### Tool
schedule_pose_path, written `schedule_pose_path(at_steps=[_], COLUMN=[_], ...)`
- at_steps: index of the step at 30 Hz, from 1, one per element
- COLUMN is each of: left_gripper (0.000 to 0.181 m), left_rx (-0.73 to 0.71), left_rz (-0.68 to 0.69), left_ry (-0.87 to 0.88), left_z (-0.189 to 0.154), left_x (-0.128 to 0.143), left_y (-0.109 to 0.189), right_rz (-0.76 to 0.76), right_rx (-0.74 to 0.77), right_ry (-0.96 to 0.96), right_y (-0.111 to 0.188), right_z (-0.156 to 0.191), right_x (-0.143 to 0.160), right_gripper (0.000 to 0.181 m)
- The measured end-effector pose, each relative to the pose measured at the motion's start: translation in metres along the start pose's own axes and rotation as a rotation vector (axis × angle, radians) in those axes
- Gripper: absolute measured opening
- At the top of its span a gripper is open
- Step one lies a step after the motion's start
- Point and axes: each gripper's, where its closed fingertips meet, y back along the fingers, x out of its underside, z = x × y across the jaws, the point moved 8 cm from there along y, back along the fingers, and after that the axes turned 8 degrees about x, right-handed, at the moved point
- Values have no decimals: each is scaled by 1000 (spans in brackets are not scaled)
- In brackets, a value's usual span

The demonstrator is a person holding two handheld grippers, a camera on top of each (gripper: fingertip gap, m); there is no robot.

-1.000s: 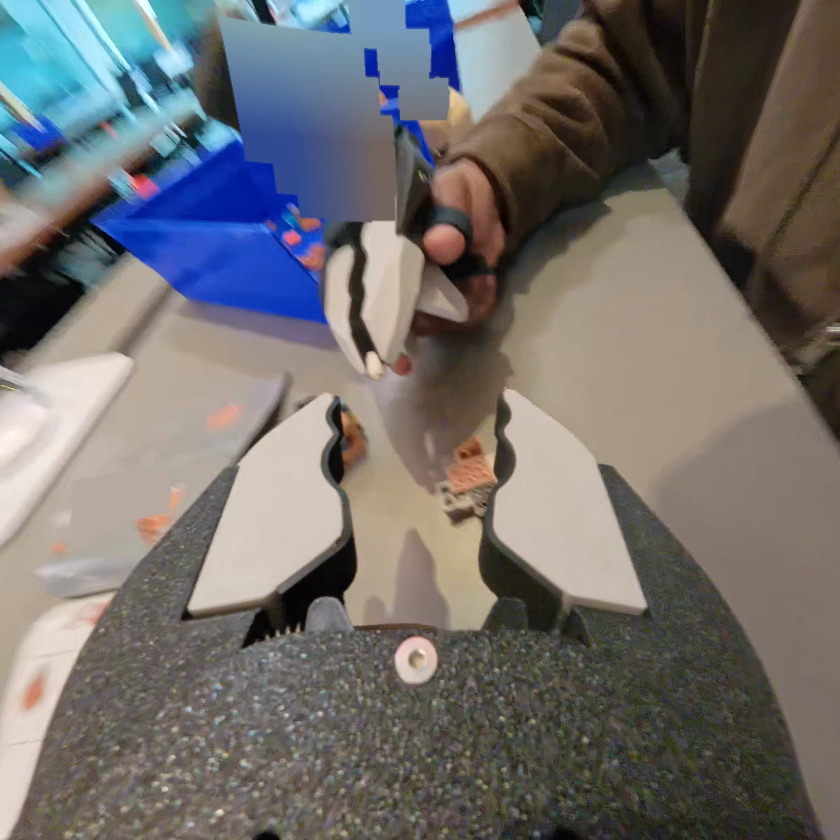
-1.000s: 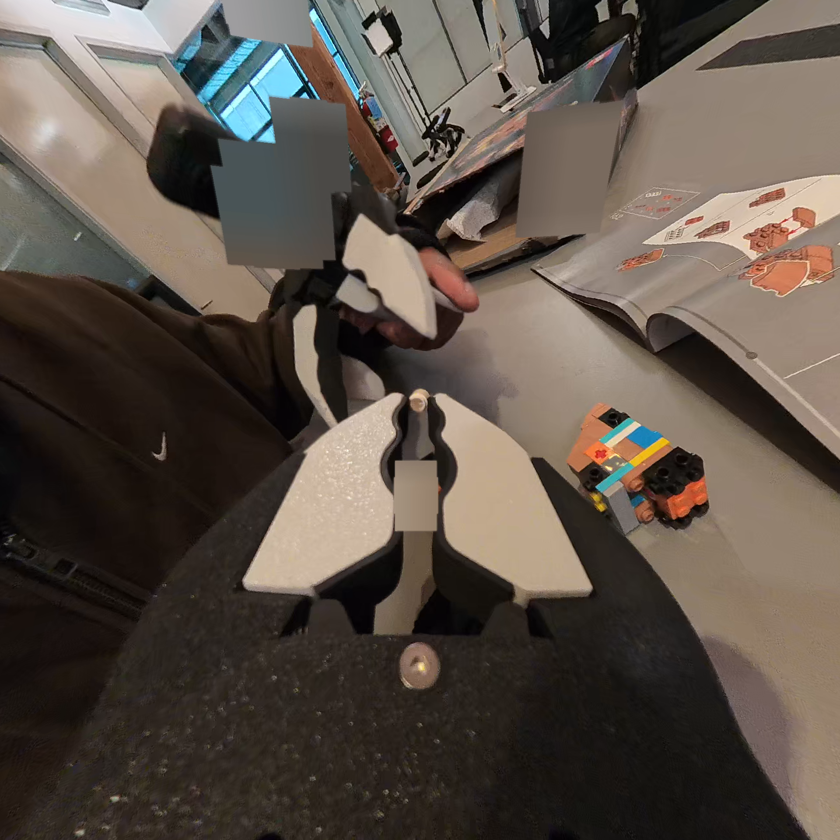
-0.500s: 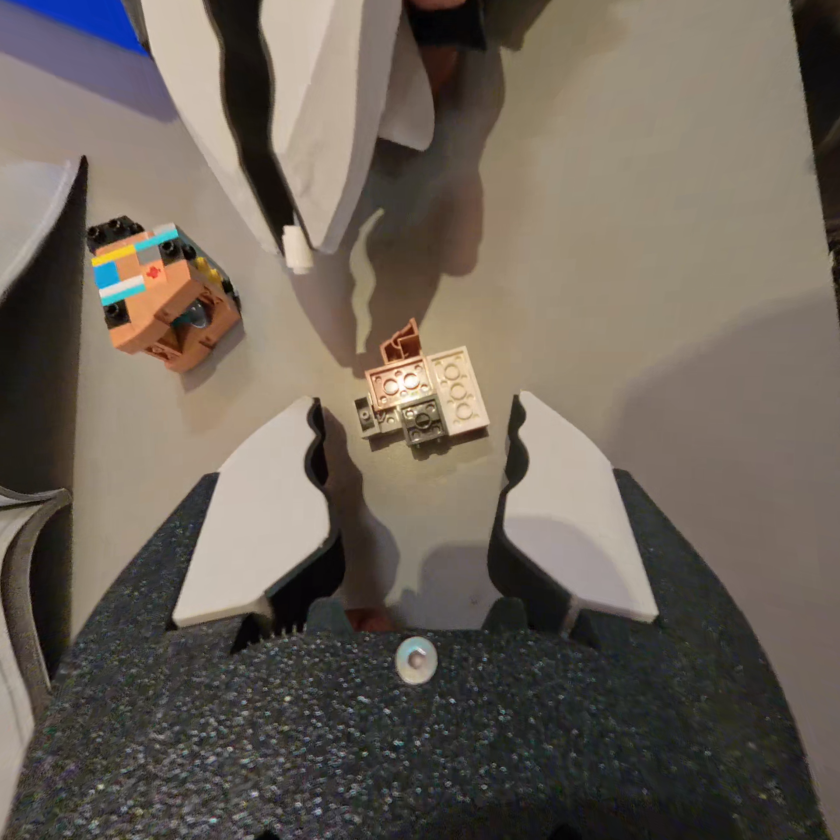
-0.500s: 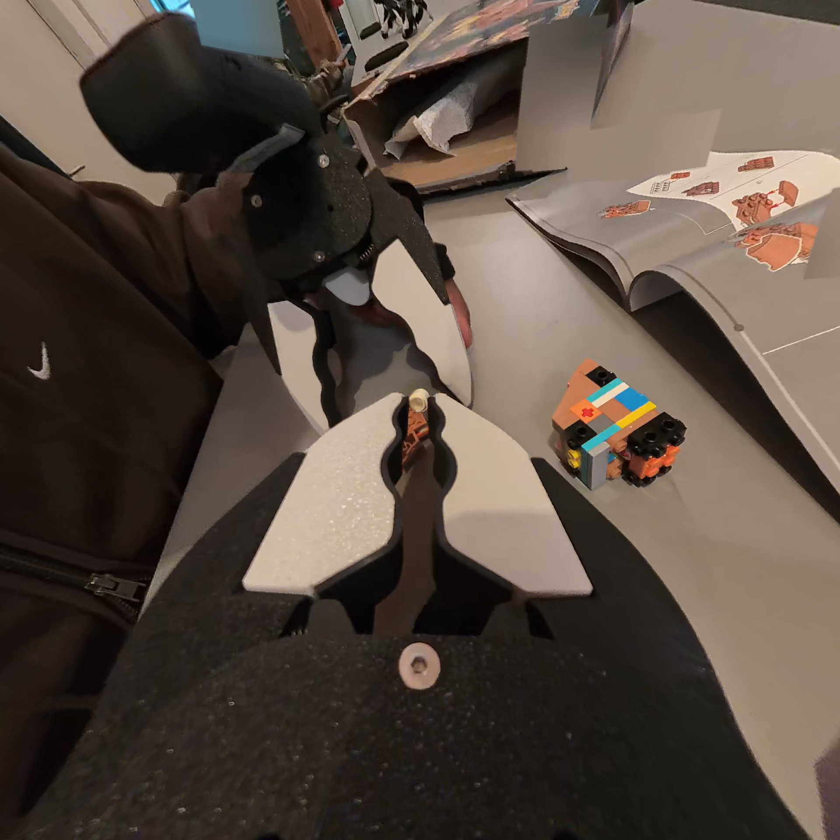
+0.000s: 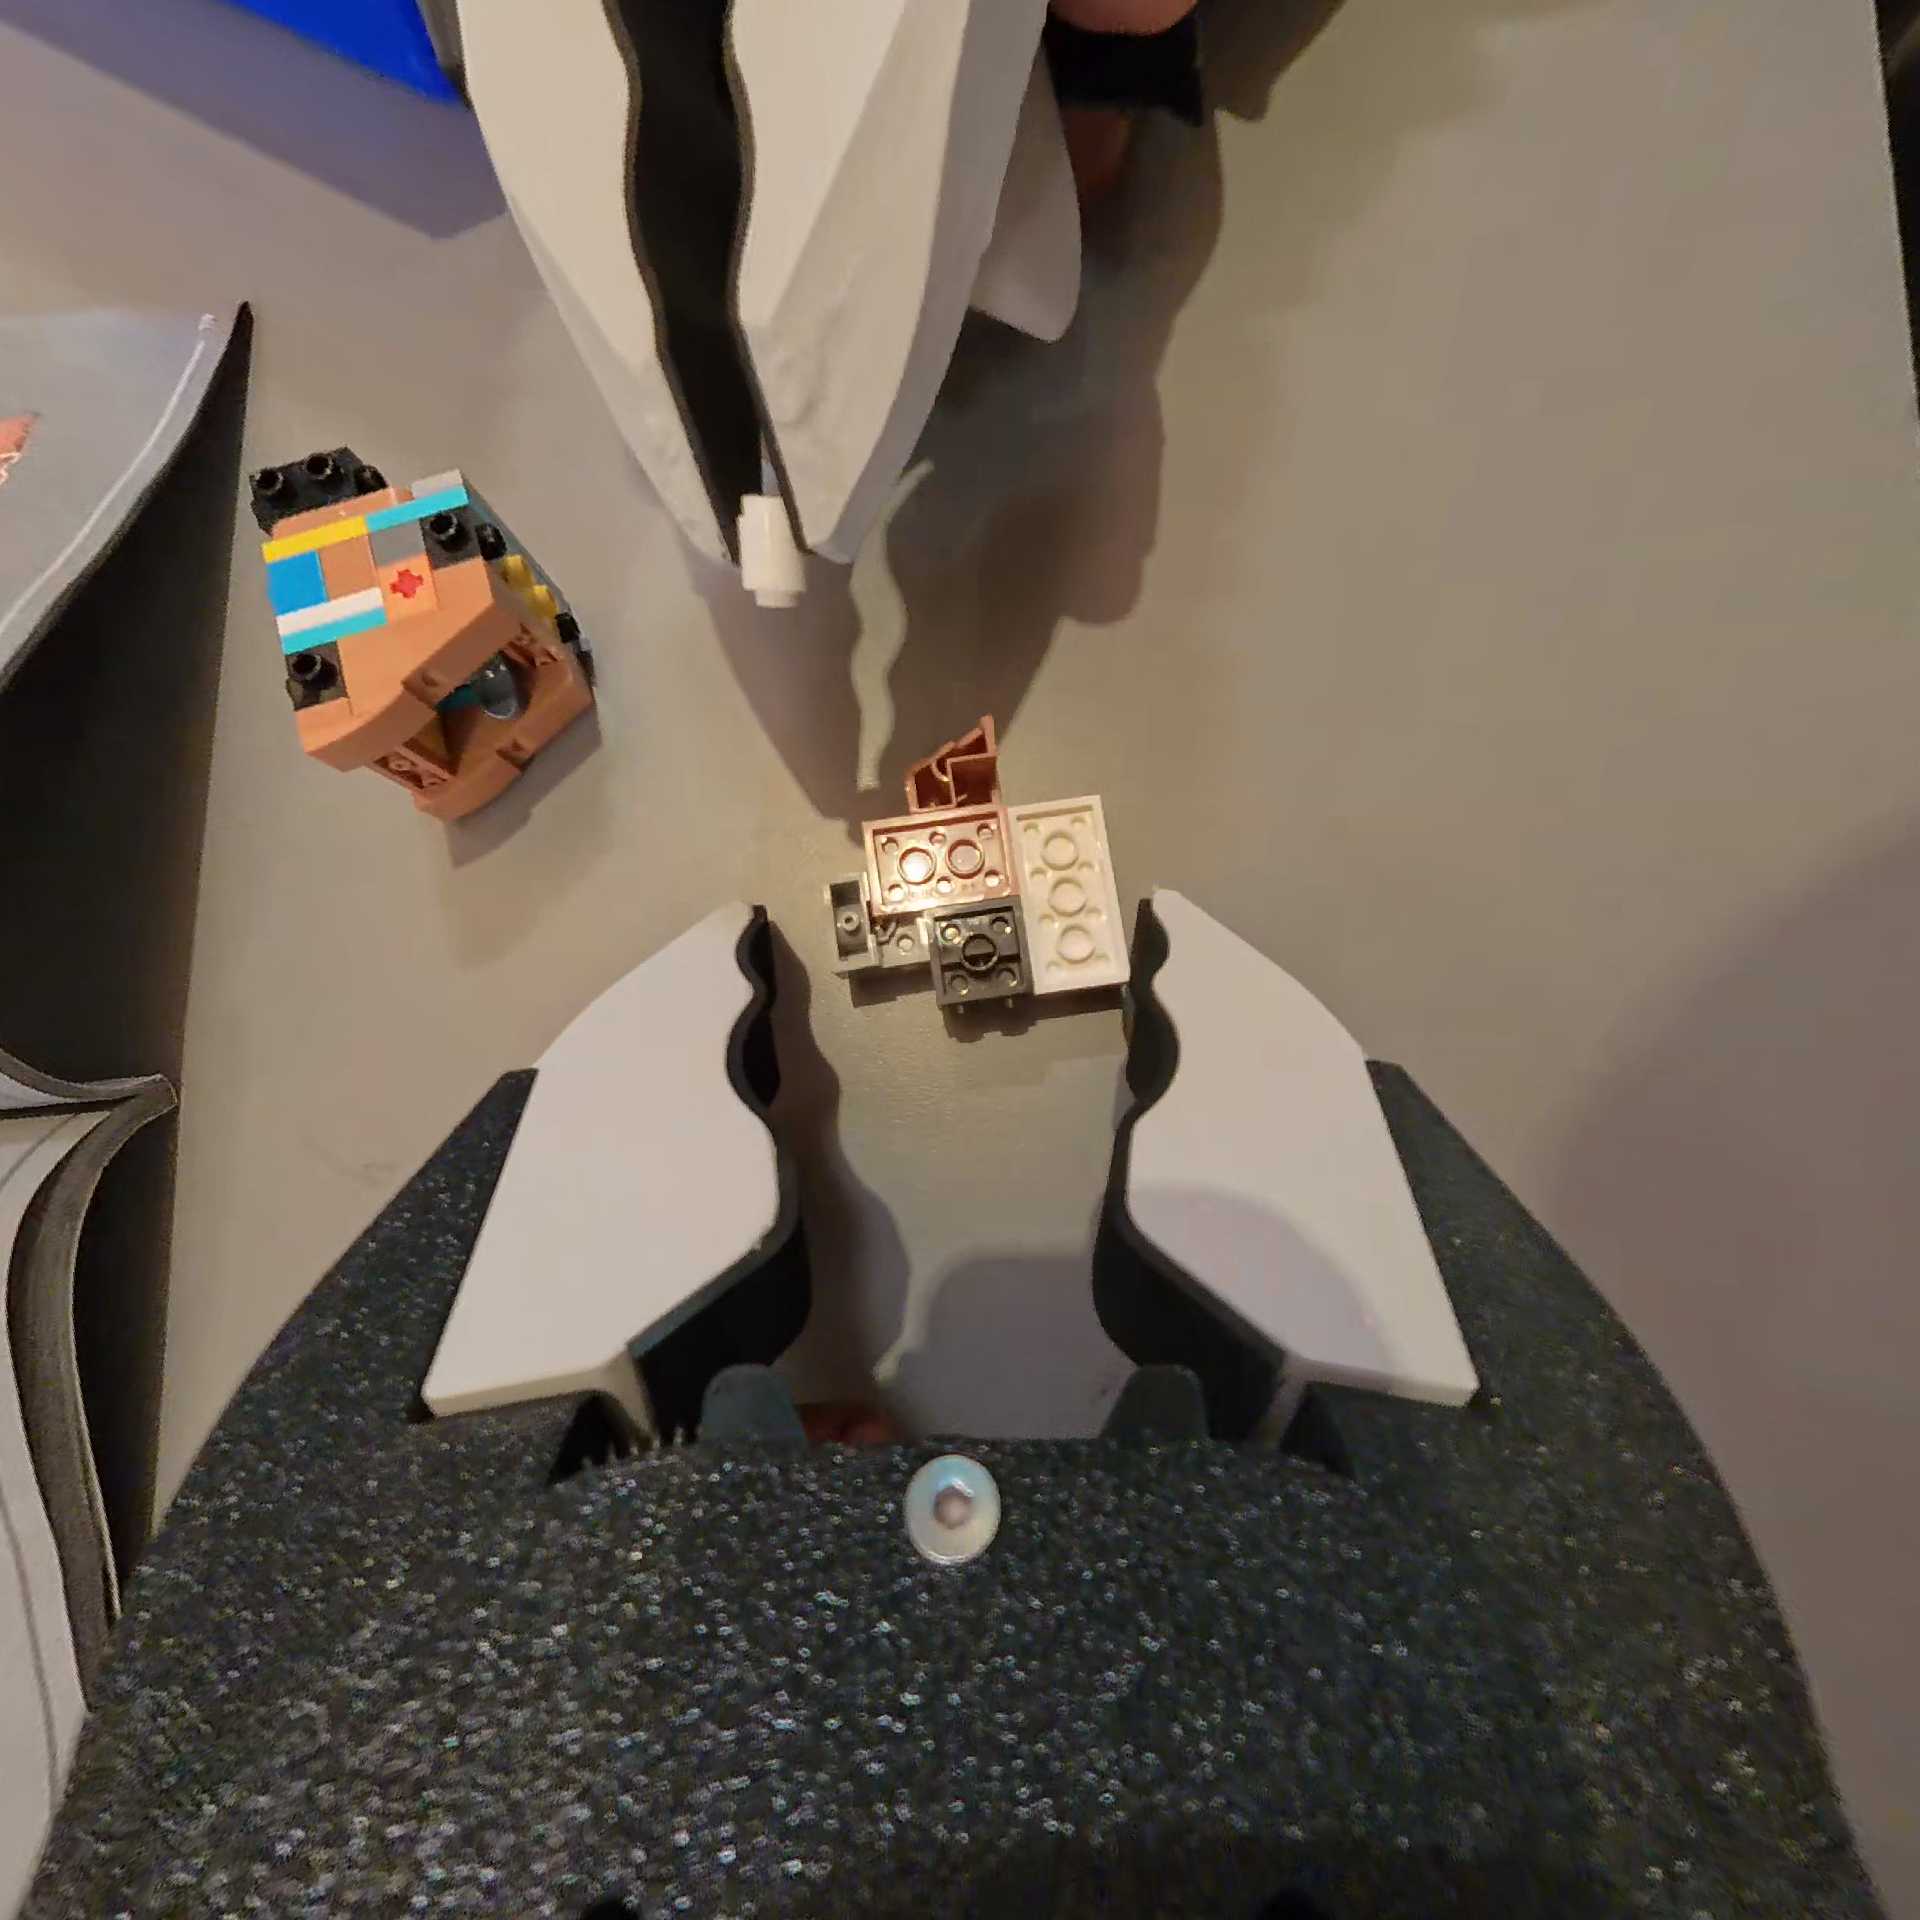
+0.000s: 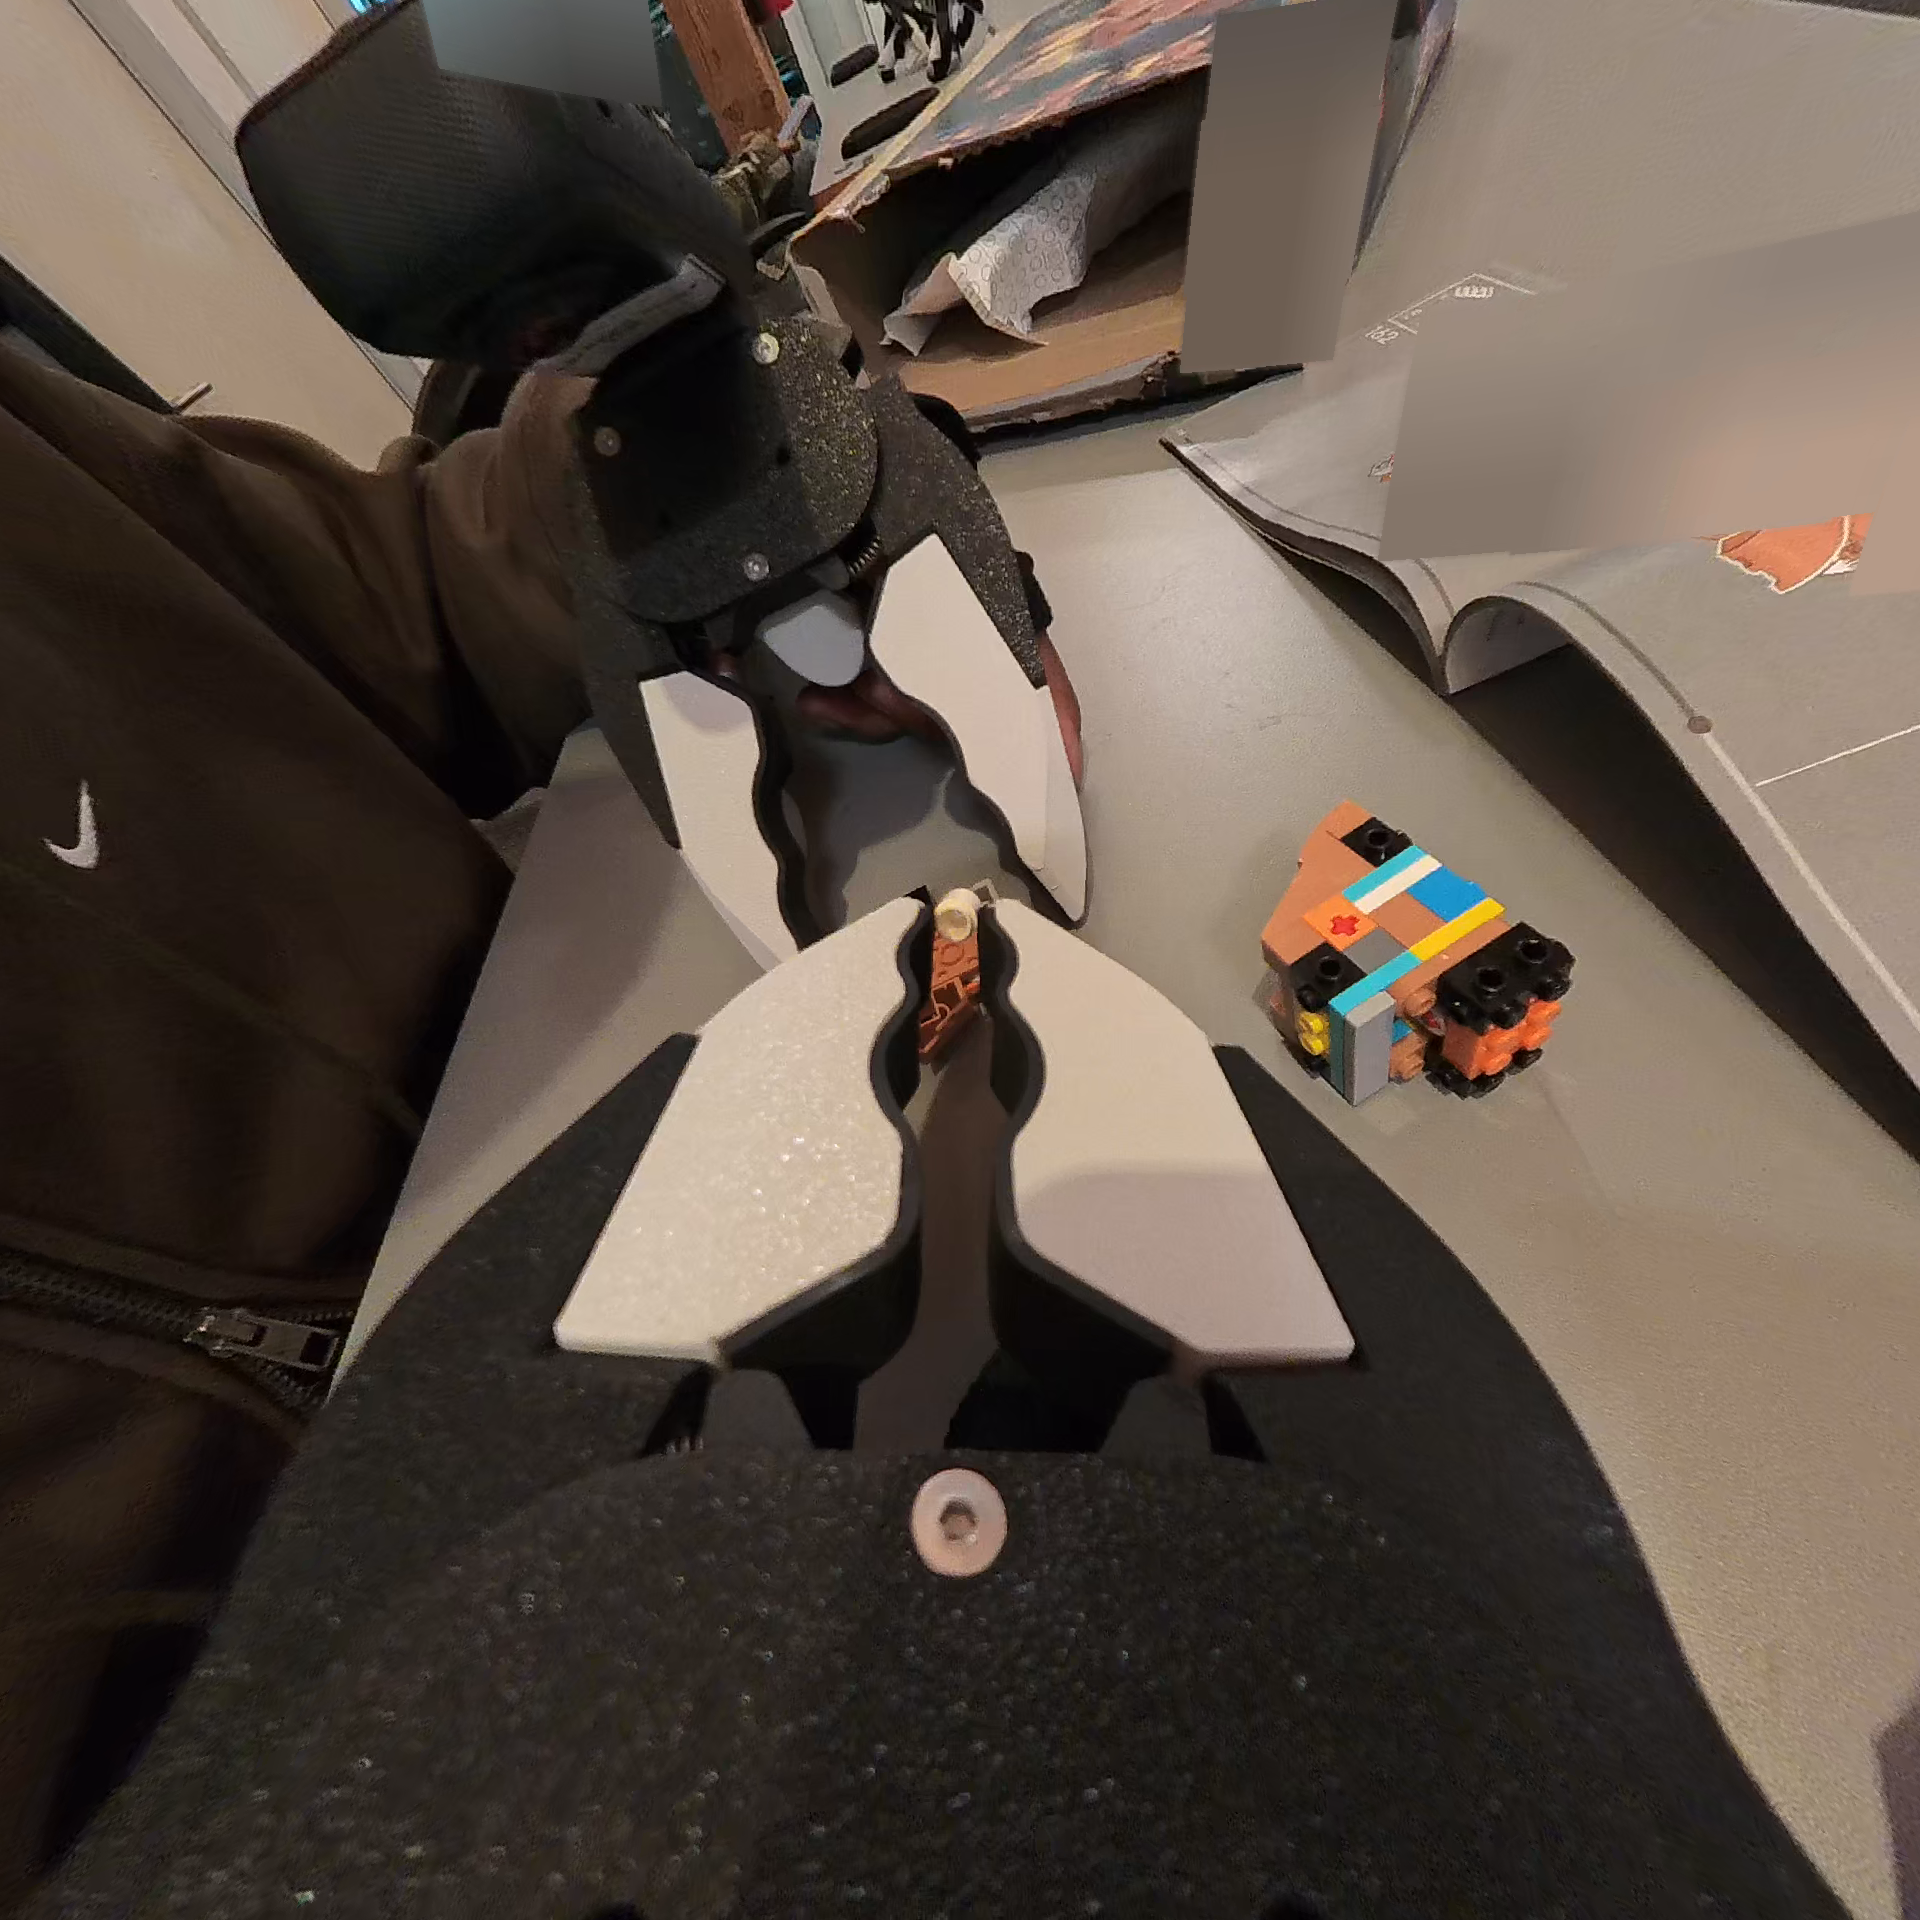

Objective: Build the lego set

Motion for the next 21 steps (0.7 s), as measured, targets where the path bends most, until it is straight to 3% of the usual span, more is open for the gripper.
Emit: schedule_pose_path(at_steps=[10, 21], left_gripper=[53, 53], left_rx=[-31, -56], left_rz=[-7, -14], left_ry=[6, 32], left_z=[3, 7], left_x=[-1, -2], left_y=[1, 0], right_rz=[6, 49], right_rx=[-1, 39], right_ry=[-1, 52], right_y=[0, 4], right_z=[0, 1], right_x=[0, -2], right_gripper=[8, 8])
